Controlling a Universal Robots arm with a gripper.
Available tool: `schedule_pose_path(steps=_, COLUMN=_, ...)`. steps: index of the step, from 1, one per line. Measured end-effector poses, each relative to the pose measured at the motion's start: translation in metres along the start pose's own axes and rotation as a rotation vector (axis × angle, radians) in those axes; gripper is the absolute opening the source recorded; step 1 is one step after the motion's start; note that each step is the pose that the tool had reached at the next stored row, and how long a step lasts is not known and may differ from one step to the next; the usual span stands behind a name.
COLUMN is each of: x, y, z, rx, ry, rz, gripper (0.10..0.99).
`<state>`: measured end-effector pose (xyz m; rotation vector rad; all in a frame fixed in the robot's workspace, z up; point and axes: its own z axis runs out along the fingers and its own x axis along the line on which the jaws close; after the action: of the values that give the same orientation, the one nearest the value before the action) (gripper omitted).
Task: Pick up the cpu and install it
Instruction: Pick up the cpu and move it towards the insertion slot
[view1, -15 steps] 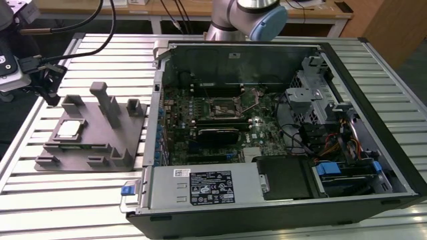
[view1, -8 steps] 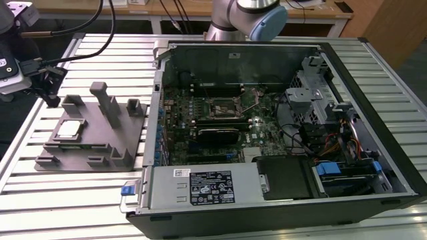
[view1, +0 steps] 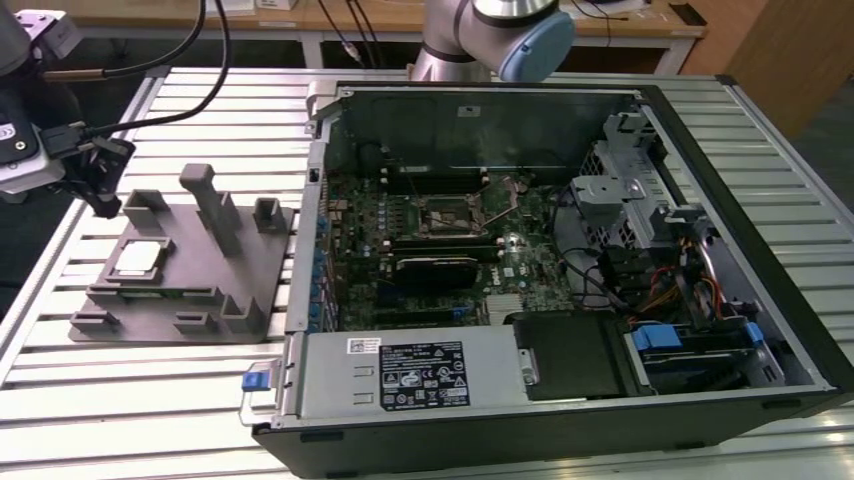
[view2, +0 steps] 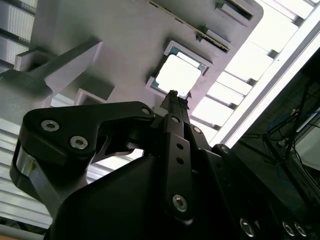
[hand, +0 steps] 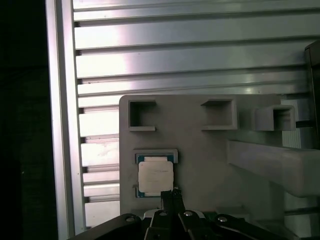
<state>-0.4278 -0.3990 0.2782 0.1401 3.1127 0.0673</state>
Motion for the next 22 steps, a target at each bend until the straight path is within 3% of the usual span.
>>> schedule_pose_path(steps=22, x=0.0030, y=-0.0007, z=0.0108, rx=0.000, ry=0.0001, rz=0.000, gripper=0.106)
